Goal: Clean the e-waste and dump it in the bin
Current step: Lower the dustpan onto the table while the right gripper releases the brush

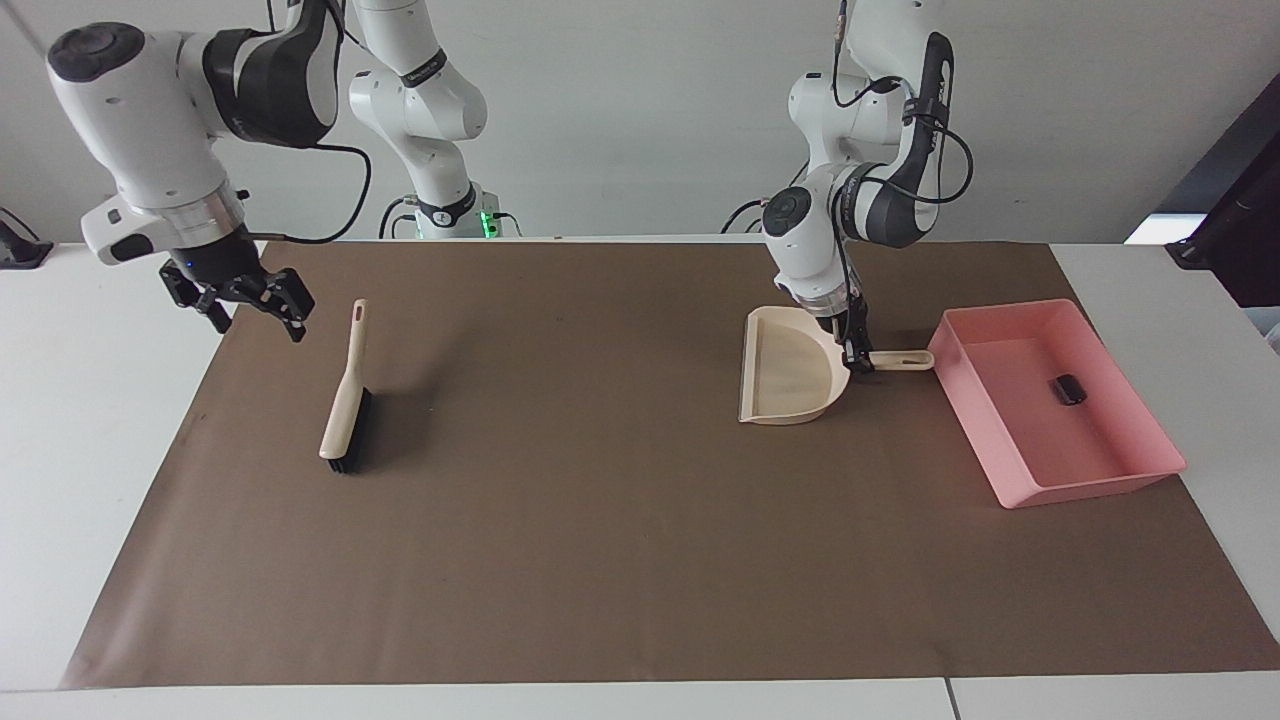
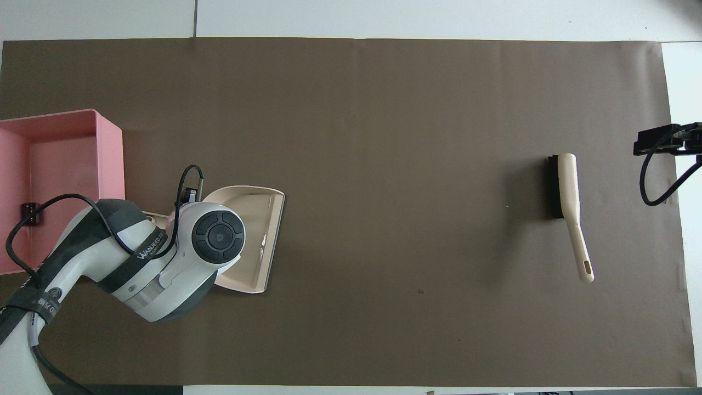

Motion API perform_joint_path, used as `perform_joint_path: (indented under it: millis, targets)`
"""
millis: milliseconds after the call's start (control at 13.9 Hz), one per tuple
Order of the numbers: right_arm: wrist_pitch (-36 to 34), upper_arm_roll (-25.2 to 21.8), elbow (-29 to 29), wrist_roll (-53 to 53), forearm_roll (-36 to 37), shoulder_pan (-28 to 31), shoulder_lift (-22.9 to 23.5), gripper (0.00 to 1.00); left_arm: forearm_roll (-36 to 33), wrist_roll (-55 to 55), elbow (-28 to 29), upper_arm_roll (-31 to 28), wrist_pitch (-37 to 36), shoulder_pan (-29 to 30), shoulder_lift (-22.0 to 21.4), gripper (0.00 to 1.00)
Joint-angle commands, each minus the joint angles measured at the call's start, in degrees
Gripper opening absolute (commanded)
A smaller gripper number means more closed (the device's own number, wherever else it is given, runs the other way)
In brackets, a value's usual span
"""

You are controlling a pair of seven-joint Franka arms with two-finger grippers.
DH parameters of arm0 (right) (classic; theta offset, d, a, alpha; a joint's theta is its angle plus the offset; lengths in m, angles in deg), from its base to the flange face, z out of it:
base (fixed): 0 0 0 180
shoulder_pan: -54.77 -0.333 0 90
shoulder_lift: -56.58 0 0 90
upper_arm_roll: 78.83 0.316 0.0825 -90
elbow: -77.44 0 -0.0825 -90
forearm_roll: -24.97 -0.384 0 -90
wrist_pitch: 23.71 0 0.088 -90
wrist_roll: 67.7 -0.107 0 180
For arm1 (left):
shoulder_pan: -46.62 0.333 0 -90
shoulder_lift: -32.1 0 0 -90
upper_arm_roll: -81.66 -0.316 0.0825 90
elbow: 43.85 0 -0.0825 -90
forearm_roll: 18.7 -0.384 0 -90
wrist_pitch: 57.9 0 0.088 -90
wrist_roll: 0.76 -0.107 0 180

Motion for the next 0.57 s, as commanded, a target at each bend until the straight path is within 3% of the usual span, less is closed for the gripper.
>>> perform_joint_path:
  millis: [0, 502]
  targets:
    - [-8.04, 0.56, -8.74, -2.1, 0.73, 1.0, 1.86, 1.0, 1.17, 1.34, 0.56, -0.92, -1.33, 0.09, -6.26, 0.92]
    - [-10.96, 1.09, -9.99, -4.92, 0.73, -1.19, 1.78, 1.0, 8.11, 6.87, 0.56, -1.45, -2.14, 11.16, -12.42, 0.98]
